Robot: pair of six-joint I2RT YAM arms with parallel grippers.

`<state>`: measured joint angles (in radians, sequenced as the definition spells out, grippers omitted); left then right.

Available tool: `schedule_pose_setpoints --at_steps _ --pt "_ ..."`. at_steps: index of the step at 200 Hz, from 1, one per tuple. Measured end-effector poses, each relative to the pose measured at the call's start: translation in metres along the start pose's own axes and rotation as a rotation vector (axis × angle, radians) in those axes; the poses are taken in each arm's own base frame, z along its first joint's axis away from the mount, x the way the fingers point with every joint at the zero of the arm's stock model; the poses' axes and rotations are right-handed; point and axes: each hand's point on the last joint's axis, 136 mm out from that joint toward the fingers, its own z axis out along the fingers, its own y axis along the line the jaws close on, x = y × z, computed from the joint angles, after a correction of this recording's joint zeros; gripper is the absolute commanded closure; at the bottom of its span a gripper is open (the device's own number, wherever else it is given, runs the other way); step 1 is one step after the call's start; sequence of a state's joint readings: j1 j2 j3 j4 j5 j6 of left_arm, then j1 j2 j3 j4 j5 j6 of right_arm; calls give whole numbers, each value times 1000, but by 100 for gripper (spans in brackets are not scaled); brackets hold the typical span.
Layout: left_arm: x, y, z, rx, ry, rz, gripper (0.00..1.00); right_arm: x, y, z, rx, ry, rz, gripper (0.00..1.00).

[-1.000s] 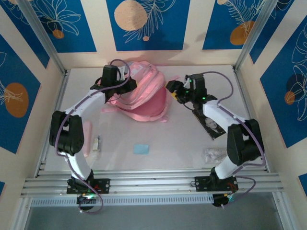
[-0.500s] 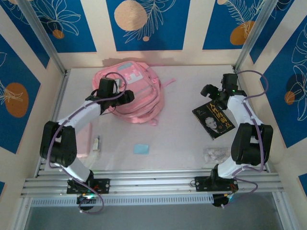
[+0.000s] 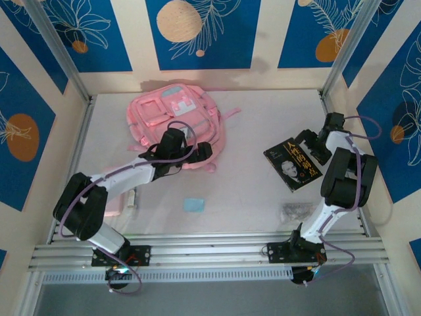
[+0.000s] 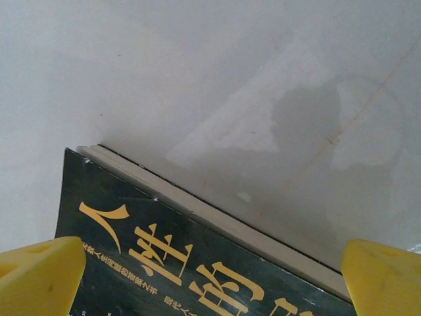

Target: Pack the student bag

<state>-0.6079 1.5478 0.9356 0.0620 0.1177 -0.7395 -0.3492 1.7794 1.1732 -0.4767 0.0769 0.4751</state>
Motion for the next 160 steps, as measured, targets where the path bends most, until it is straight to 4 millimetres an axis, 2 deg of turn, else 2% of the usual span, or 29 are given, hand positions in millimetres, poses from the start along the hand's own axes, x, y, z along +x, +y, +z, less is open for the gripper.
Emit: schedule_pose_setpoints --at_steps 20,56,77,108,129,144,160 --pt "0 -6 6 24 -10 -12 0 8 -6 3 -10 28 17 1" --pt "5 -7 20 41 -3 -34 0 40 -9 13 -51 99 31 0" --pt "9 -7 26 54 13 -46 0 60 12 6 -126 131 29 0" --pt "12 -14 30 81 26 -43 0 114 64 5 -191 243 -84 0" --pt "17 -18 33 95 41 -37 0 144 91 2 -189 294 -185 0" --pt "21 -21 34 107 51 -33 1 151 102 -2 -177 293 -232 0" --pt "24 -24 35 117 61 -31 2 144 109 -4 -159 264 -256 1"
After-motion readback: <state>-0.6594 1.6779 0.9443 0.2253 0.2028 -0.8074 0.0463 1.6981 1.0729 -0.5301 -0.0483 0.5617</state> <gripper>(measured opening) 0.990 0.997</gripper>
